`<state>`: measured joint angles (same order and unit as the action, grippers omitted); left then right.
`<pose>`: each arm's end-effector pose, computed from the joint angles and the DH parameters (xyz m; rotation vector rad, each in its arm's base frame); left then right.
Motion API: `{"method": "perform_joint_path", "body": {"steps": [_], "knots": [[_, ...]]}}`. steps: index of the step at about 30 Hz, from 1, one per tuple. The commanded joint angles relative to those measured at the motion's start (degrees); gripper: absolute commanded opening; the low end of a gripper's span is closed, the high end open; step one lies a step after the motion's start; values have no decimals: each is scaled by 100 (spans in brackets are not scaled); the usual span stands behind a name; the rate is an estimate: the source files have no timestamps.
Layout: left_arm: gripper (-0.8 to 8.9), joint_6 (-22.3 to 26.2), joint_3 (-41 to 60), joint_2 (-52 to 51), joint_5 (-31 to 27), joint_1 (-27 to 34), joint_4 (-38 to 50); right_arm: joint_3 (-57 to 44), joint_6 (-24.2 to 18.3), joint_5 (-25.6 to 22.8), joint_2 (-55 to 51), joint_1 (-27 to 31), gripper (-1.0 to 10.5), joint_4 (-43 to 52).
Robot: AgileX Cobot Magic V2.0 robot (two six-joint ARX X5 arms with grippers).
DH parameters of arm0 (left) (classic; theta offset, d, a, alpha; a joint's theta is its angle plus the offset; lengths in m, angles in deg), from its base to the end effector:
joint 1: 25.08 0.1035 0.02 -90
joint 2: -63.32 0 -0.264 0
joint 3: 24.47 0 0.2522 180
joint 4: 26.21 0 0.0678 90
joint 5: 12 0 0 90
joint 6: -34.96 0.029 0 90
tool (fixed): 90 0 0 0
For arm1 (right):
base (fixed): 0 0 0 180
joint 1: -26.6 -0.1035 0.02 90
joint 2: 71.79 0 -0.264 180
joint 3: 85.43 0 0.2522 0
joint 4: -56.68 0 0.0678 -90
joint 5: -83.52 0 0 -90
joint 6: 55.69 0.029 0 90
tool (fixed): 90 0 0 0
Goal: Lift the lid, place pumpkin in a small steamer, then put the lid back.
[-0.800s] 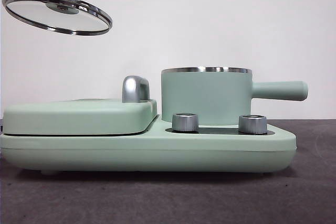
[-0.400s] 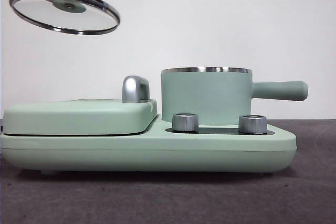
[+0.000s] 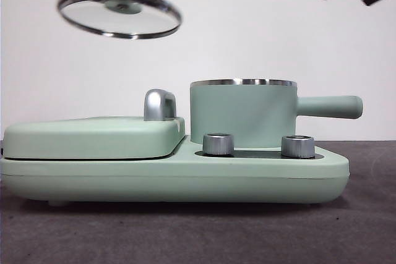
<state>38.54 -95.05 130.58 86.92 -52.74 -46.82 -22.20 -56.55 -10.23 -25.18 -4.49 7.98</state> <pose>0.2298 -0.1255 0.3329 0.1099 0.2830 -0.6429 0.1399 0.0822 0.3161 -0.1836 0.5358 0.4687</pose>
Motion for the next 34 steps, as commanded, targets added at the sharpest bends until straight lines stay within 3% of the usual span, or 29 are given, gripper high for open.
{"method": "perform_joint_path", "body": {"steps": [1,4,10,19,34], "knots": [[16,-20,-114,216,15,-195,474,-199,341,-101,-254,-39,409,-90],[16,-22,-122,487,15,-398,863,-267,667,-216,-483,-39,409,-422],[16,-24,-208,1137,11,-745,1722,-267,817,-236,-931,-39,409,-883],[16,-20,-680,2100,13,-1113,2232,-267,1110,-385,-1447,-39,409,-1370],[16,162,-1320,3309,74,-1202,2883,-267,1139,-535,-1458,-39,409,-1617]]}}
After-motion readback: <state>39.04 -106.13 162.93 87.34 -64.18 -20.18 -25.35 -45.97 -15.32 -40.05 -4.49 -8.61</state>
